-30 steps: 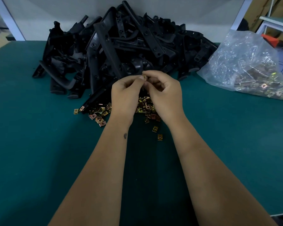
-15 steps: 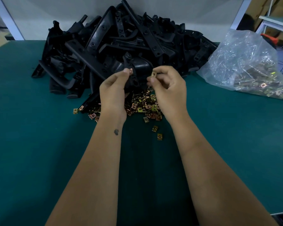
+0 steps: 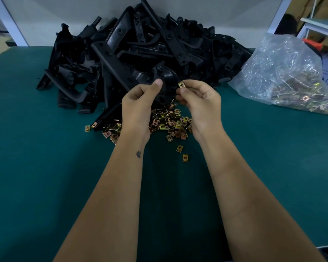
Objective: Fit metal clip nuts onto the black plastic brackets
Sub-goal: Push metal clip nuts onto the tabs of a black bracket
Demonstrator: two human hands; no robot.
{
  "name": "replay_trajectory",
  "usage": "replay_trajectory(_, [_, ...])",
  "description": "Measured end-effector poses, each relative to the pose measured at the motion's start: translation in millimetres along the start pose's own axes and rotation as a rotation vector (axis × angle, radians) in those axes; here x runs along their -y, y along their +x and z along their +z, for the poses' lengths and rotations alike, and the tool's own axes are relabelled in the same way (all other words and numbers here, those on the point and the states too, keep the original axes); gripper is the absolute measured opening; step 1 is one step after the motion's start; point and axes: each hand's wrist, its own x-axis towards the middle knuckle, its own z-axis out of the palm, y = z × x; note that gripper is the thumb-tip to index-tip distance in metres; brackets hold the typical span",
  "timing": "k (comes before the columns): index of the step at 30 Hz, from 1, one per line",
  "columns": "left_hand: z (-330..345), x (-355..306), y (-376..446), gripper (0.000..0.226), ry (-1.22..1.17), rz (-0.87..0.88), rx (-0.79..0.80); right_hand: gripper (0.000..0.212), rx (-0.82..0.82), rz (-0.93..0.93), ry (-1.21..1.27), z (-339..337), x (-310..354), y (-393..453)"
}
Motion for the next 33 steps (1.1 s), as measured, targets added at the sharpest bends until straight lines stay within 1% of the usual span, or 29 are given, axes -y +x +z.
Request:
replay_trajectory(2, [-1.0,0.6,-0.1,0.038,-0.019,0.011,0.025,0.016,0.006,0.010,0.034,0.3,0.0,-0.3])
replay_trajectory(4, [-2.2,2.1,0.9,0.037,-0.021,0.013,0.029,0.017,0.021,0.018,0.077,0.0,0.7,-0.6])
replay_trajectory(8, [-3.0,2.4,1.1,0.017,-0.060,0.013,0.039,0.017,0.056,0.027,0.129,-1.1,1.6,-0.6])
replay_trajectory(11, [-1.6,0.9,1.2,0.031,-0.064,-0.009,0.060,0.017,0.086,0.021,0.147,-0.6,1.9,-1.7])
replay_trajectory(12, [-1.1,0.0,0.8,0.032,-0.059,-0.011,0.063,0.017,0.096,0.021,0.155,-0.6,2.1,-2.0])
replay_trajectory(16, [-0.9,-0.1,-0.7,0.019,-0.032,0.000,0.074,0.016,0.120,0.022,0.164,-0.7,2.7,-2.3])
replay_trajectory(20, [-2.4,2.2,1.2,0.025,-0.026,0.009,0.078,0.015,0.114,0.006,0.156,0.9,1.6,-2.0])
replay_trajectory(26, [0.2,3.1,1.9,0.032,-0.013,-0.023,0.108,0.021,0.092,-0.009,0.166,0.1,0.8,-0.4])
replay_trajectory(33, [1.6,3.3,-0.5,0.032,0.002,-0.062,0.150,0.017,0.078,0.011,0.177,0.2,2.0,-0.5])
